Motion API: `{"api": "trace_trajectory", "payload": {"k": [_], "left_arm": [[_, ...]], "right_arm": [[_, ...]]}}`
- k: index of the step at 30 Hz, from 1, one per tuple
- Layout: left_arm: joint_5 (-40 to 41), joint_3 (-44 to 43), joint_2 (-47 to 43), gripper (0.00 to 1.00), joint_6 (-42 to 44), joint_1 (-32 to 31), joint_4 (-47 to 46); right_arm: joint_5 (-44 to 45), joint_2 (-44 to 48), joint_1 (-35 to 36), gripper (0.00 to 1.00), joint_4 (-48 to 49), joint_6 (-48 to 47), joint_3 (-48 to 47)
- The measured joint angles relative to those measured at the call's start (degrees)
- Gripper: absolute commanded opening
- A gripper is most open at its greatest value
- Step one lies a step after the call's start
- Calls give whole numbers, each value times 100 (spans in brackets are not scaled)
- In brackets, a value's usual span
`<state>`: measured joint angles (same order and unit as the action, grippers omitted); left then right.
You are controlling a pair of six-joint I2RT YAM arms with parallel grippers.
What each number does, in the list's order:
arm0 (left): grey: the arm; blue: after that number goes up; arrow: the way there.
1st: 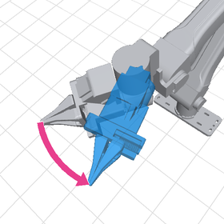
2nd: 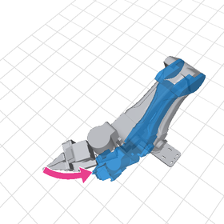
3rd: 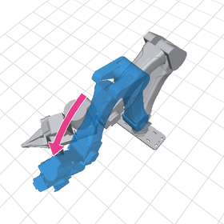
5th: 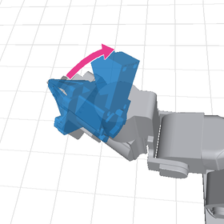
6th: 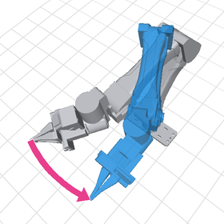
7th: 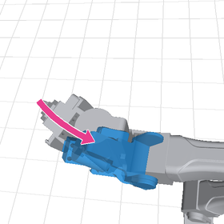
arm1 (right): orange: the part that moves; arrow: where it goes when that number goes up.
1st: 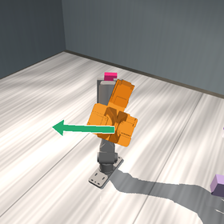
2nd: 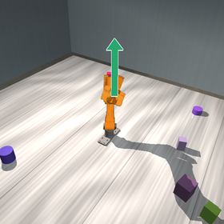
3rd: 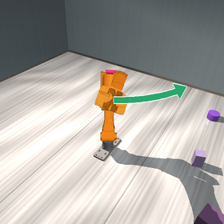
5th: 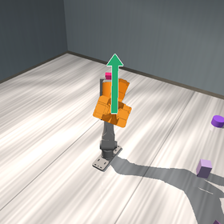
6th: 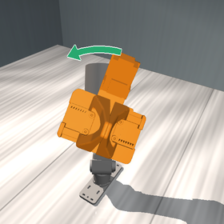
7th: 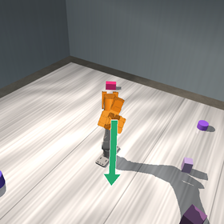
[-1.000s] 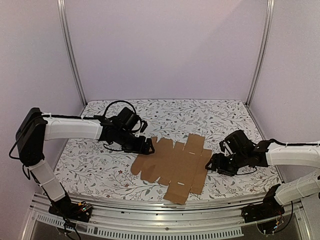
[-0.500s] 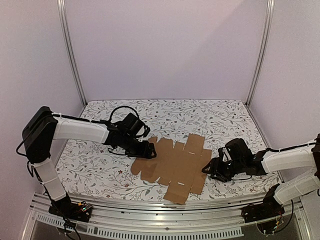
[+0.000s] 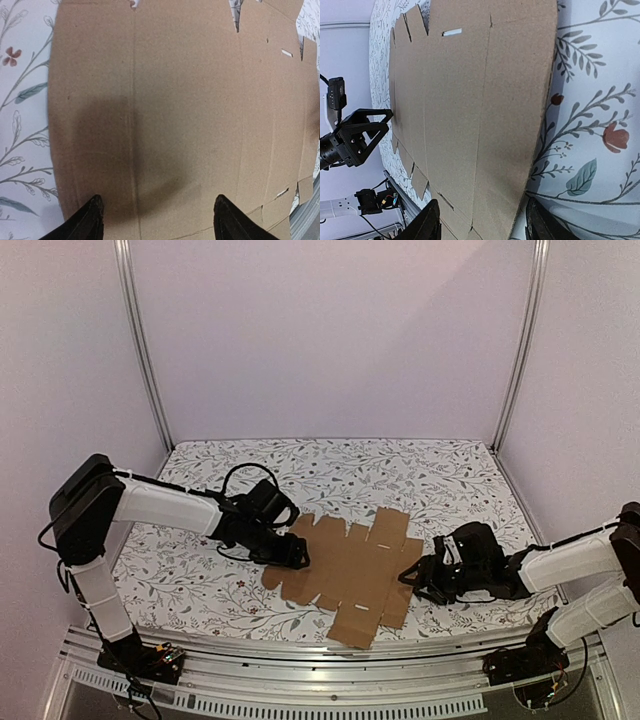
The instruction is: Fold the paper box
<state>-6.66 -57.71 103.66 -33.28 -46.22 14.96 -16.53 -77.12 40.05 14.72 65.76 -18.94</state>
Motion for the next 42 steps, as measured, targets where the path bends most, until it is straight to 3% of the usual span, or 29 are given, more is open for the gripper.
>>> {"api": "trace_trajectory", "payload": {"k": [22,31,36,42], "left_arm": [[227,50,52,71,-133,-125,-273],[249,50,74,71,-190,-212,-358],[267,52,74,71,-195,-216,-358],[295,52,74,70,-232,-229,-365]], "right_arm": [[-87,-496,0,50,2498,745,813],[-129,-592,0,38,3541,1023,914],[-155,-579,0,34,3550,1038,975],[-120,-157,2,29,2809,848,992]]}}
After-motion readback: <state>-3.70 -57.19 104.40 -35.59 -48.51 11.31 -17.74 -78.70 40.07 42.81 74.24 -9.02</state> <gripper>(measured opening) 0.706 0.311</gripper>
